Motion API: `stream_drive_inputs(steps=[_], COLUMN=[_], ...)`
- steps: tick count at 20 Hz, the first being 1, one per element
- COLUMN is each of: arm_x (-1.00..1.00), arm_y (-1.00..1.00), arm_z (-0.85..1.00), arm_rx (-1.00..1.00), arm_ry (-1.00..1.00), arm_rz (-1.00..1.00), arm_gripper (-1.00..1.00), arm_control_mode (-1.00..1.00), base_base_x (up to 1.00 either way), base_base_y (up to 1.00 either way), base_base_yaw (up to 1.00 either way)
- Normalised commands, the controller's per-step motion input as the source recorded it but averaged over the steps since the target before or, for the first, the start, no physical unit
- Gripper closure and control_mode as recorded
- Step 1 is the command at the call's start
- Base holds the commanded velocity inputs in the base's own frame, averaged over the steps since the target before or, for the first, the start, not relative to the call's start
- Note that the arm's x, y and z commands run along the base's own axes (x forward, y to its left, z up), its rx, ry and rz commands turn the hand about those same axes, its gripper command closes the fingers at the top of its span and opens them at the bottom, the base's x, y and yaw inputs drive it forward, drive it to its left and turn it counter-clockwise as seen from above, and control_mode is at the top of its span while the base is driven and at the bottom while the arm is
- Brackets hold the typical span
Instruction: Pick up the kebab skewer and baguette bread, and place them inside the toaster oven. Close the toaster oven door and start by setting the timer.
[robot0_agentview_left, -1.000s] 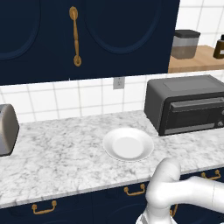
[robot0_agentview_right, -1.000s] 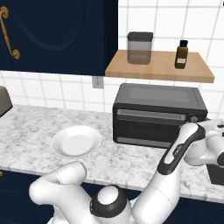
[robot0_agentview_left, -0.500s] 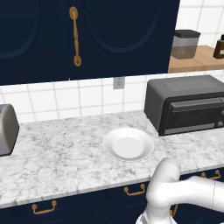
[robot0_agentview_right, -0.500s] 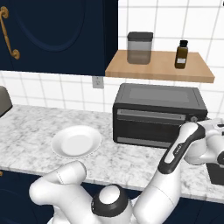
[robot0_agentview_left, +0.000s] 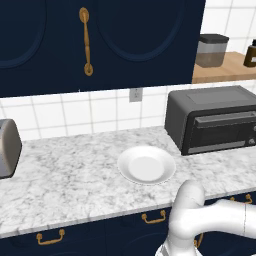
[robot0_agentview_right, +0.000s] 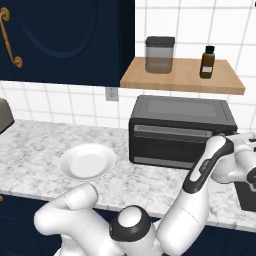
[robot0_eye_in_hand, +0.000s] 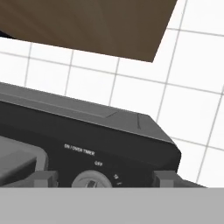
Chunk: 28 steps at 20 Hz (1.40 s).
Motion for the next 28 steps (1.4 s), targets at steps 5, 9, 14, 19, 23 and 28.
stream_drive_inputs(steps=[5, 9, 14, 19, 23, 28], arm_x=[0.11, -0.01, -0.03, 0.00, 0.01, 0.05], arm_y=[-0.20, -0.01, 0.00, 0.00, 0.03, 0.02], arm_z=[-0.02, -0.16, -0.12, -0.05, -0.04, 0.00], arm_rx=[0.00, 0.00, 0.01, 0.02, 0.02, 0.03], arm_ry=[0.00, 0.00, 0.00, 0.00, 0.00, 0.00], arm_rz=[0.00, 0.00, 0.00, 0.00, -0.01, -0.03], arm_gripper=[-1.00, -1.00, -1.00, -1.00, -1.00, -1.00], arm_control_mode=[-1.00, -1.00, -1.00, -1.00, -1.00, -1.00], base_base_x=[0.00, 0.00, 0.00, 0.00, 0.00, 0.00], base_base_y=[0.00, 0.00, 0.00, 0.00, 0.00, 0.00], base_base_yaw=[0.00, 0.00, 0.00, 0.00, 0.00, 0.00])
